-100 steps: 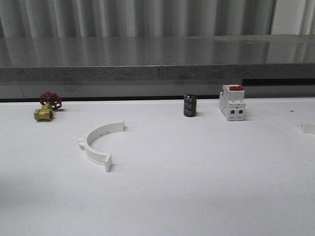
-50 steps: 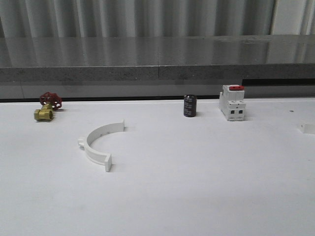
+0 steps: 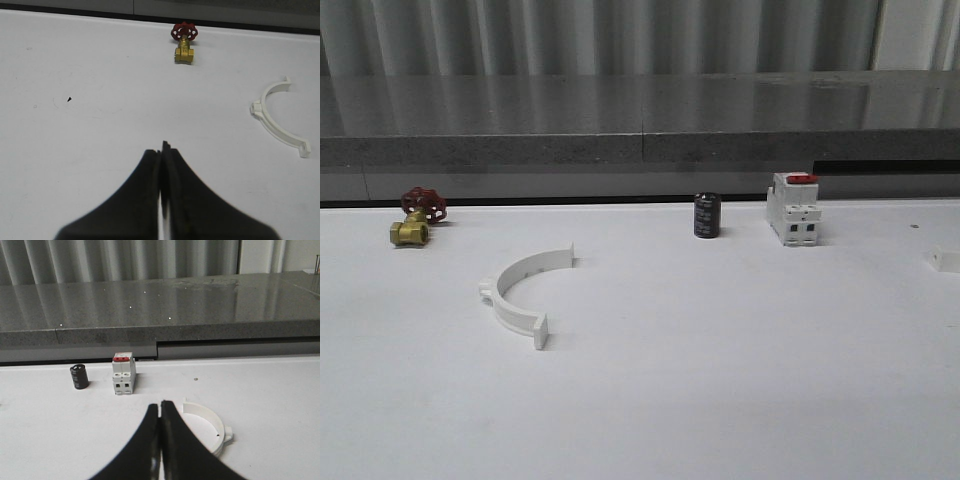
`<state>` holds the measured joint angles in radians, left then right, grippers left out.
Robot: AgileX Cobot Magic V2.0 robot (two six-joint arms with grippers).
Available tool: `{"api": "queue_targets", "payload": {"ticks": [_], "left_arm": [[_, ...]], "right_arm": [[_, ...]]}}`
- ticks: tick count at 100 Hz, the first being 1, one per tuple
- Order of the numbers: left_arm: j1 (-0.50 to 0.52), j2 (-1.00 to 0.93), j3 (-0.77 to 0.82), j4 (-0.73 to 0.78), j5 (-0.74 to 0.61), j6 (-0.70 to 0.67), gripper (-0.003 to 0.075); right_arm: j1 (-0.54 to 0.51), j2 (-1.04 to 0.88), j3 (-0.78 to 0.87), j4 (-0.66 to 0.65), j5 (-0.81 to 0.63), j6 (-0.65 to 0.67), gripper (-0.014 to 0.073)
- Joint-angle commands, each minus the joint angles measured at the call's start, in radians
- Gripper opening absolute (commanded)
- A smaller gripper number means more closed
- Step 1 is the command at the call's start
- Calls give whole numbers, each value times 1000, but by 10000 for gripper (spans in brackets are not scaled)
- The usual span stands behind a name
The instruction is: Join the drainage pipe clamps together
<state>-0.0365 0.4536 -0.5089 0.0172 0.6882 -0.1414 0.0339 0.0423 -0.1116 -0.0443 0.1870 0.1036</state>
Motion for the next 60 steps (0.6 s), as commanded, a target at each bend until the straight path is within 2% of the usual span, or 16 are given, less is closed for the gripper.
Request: {"api": "queue_targets", "payload": {"ticks": [1, 34, 60], "left_arm": [[2, 5, -24, 3, -64, -1, -20], [2, 5, -24, 3, -64, -1, -20], [2, 5, -24, 3, -64, -1, -20]], "right_arm": [[-3, 84, -98, 2, -7, -5, -67], [-3, 559, -421, 15, 176, 5, -67], [-3, 826, -499, 15, 85, 5, -67]]}}
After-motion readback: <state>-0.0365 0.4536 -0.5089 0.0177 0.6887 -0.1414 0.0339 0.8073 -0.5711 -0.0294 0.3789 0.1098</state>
